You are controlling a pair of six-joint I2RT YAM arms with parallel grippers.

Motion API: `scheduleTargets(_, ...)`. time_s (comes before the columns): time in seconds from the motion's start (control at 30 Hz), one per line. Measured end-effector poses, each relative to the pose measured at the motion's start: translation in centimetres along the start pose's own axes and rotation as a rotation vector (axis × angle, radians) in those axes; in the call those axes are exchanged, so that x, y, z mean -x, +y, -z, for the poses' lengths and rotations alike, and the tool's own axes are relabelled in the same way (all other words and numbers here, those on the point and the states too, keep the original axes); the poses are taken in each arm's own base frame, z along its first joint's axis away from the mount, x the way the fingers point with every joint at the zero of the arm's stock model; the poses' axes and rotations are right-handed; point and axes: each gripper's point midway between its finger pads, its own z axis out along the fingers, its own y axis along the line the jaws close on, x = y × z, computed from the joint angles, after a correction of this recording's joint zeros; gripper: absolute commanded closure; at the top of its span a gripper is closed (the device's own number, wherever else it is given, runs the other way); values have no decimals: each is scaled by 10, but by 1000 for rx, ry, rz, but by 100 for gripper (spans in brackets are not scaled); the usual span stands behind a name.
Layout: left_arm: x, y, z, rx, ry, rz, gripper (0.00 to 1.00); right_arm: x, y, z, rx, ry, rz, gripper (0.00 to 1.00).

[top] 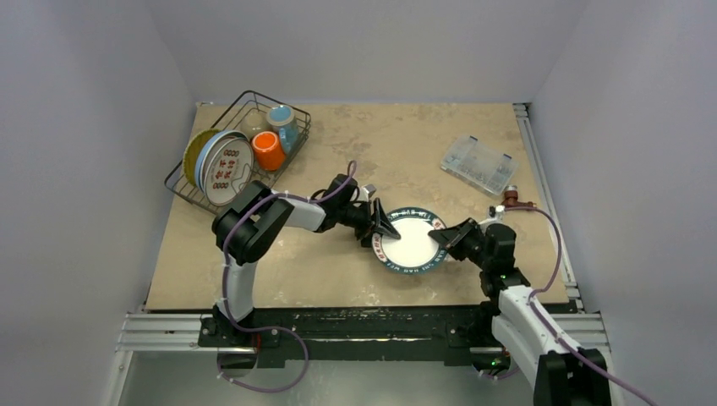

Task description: Load the mixed dishes into the dish rack

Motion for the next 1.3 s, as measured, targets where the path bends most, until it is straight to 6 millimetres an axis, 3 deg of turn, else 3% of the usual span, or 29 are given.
scheduleTargets(0.1, -1, -8, 1, -41, 10, -4, 62, 4, 13, 7, 70, -43, 21, 100)
scheduleTargets(0.3, -3, -33, 4, -141, 26, -79, 86, 7, 19, 14, 128, -90, 34, 100)
scheduleTargets(0.33, -4, -35, 6, -152, 26, -105, 91, 7, 20, 15, 129, -91, 27, 95)
scheduleTargets(0.4, -6, -39, 8, -169, 28, -163, 100, 6, 20, 15, 128, -89, 10, 72)
scheduleTargets(0.47, -7, -41, 11, -174, 28, -204, 100, 6, 19, 15, 125, -85, 7, 60)
scheduleTargets(0.73, -3, -36, 19, -59, -22, -311, 100, 4, 16, 13, 110, -73, 35, 42)
scheduleTargets(0.9, 3, -51, 40, 23, -100, -509, 100, 4, 8, 12, 56, -61, 51, 22)
scheduleTargets(1.1, 0, -72, 70, 72, -189, -740, 100, 4, 11, 11, 52, -51, 68, 14)
scheduleTargets(1.3, 6, -71, 83, 135, -243, -849, 100, 5, 10, 11, 45, -53, 75, 7)
